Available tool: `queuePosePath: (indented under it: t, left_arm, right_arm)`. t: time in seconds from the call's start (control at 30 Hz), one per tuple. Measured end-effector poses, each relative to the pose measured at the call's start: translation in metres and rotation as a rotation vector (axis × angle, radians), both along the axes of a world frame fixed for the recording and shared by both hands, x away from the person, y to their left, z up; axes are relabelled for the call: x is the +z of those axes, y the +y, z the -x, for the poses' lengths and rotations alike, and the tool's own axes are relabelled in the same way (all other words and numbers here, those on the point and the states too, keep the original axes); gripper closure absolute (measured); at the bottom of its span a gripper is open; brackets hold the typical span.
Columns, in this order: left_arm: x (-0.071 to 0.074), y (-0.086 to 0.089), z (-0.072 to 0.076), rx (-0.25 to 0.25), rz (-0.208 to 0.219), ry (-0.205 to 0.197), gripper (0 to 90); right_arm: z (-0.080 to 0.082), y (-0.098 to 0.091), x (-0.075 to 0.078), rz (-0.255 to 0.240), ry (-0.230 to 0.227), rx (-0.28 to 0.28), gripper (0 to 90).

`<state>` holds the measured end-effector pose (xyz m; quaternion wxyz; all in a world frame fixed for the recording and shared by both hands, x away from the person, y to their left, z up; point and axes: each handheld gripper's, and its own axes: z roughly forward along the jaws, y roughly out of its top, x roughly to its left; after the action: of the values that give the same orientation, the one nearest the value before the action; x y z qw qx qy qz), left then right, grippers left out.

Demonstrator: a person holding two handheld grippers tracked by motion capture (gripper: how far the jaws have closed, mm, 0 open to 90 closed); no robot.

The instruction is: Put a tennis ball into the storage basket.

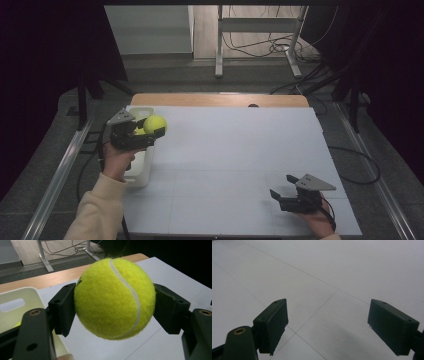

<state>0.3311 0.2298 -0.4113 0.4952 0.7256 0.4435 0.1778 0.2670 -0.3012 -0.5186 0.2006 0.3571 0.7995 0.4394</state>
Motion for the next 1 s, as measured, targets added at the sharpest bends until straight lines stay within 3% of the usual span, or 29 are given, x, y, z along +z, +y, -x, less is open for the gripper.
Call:
queuePosePath:
  t: [1.0]
  left_arm:
    - [-0.005, 0.047, 0.009, 0.108, -0.018, 0.023, 26.7]
  right_arm:
    - [0.0, 0.001, 0.0, 0.013, -0.002, 0.0, 16.9]
